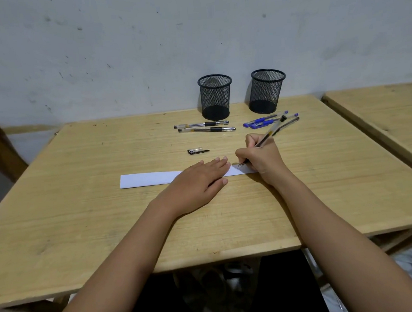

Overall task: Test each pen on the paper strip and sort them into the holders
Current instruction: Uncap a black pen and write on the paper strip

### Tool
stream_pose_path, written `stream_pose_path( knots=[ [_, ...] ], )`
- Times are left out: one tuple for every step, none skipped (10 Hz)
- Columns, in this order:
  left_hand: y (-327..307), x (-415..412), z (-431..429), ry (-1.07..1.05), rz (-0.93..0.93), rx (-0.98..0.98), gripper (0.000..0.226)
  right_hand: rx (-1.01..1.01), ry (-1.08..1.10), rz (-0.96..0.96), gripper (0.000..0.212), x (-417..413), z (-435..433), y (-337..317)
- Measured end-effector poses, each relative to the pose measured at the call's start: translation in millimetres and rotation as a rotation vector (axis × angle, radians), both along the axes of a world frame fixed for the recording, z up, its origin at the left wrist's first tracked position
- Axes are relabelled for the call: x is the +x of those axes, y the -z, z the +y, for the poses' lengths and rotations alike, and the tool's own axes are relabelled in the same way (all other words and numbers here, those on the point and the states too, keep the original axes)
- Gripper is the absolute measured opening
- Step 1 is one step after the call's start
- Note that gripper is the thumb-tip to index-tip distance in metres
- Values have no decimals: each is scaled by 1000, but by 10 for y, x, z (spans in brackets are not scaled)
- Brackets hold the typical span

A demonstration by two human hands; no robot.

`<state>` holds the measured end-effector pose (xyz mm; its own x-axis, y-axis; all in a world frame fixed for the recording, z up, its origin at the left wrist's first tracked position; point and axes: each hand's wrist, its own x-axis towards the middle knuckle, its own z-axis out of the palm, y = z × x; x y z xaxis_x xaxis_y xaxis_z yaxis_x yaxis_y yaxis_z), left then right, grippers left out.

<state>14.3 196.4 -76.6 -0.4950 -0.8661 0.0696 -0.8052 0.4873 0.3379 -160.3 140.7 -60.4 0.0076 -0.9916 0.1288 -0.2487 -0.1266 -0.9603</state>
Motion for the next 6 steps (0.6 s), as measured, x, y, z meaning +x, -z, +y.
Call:
stream_pose_path(
  knots=[
    [-1, 3, 3, -1, 2, 2, 48, -3, 5, 34, 30, 22, 0, 4],
    [-2, 3, 6, -2, 3, 4, 48, -4, 3, 39, 34, 24, 0, 2],
    [-9, 0, 1, -3, 0, 10, 48, -12, 15, 39, 30, 18, 11, -1],
    [-10, -2, -4, -5, 1, 11, 47, -13, 13, 38, 27, 17, 15, -3],
    [-11, 1, -1, -5, -2, 8, 47, -12, 27, 34, 29, 20, 23, -7],
    [-16, -5, 3, -6, -1, 8, 47, -11, 25, 31, 33, 11, 20, -15]
  ],
)
